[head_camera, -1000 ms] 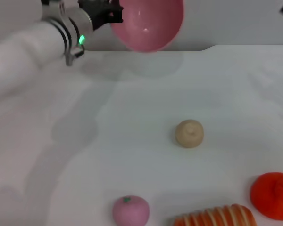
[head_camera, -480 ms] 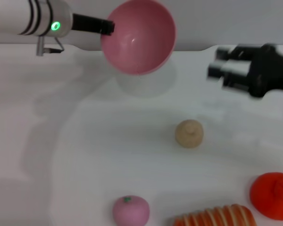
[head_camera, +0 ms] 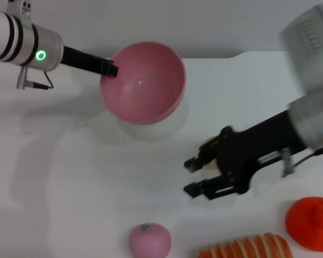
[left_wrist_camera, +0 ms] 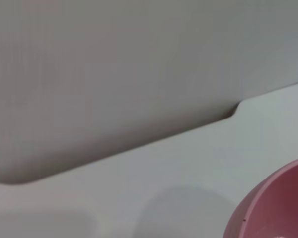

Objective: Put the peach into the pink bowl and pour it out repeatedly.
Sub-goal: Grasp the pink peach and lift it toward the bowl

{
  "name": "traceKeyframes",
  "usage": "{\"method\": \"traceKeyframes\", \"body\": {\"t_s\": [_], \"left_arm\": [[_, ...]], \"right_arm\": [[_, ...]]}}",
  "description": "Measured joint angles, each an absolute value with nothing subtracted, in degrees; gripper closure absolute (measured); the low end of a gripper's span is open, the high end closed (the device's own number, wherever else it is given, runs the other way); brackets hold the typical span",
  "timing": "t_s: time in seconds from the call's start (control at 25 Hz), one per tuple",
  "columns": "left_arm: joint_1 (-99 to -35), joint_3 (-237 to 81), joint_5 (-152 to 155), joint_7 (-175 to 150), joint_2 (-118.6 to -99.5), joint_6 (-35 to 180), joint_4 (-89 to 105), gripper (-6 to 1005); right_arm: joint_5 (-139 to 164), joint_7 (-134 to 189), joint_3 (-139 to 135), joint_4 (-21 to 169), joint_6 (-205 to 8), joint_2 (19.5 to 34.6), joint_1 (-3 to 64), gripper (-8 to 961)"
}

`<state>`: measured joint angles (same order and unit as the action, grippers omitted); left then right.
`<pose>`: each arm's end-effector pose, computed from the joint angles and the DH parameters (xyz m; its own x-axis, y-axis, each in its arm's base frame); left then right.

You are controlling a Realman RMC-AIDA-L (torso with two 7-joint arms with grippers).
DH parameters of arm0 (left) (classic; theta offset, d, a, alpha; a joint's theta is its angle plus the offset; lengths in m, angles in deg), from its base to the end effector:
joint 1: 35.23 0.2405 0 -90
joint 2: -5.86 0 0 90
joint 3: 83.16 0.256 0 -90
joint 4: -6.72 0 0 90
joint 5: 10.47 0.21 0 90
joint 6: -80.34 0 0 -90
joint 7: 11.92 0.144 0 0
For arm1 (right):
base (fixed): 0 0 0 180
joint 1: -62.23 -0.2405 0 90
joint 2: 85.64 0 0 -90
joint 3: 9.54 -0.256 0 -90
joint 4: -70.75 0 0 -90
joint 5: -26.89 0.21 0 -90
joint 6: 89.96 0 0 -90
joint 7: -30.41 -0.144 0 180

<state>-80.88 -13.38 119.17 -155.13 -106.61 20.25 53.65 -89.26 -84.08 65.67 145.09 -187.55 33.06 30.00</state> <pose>-0.1917 0.4470 0.0119 0.6451 0.7140 0.2722 0.7479 -0.5172 -0.4161 0.1366 0.3156 -0.0076 0.9734 -0.2190 -0.0680 -0.2134 -0.9736 0.0813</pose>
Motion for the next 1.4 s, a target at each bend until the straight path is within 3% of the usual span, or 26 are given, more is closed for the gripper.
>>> {"method": "traceKeyframes", "body": {"t_s": [0.44, 1.4], "left_arm": [[-79.1, -13.5, 119.1, -154.7, -107.08, 19.5, 53.8, 955], [-78.9, -12.9, 119.1, -154.5, -107.54, 19.6, 53.7, 954]], "right_arm": [[-91.2, -88.5, 83.3, 129.3, -173.8, 33.49, 21.7, 523], [-87.0, -93.0, 96.4, 125.8, -165.3, 33.81, 19.8, 528]]}}
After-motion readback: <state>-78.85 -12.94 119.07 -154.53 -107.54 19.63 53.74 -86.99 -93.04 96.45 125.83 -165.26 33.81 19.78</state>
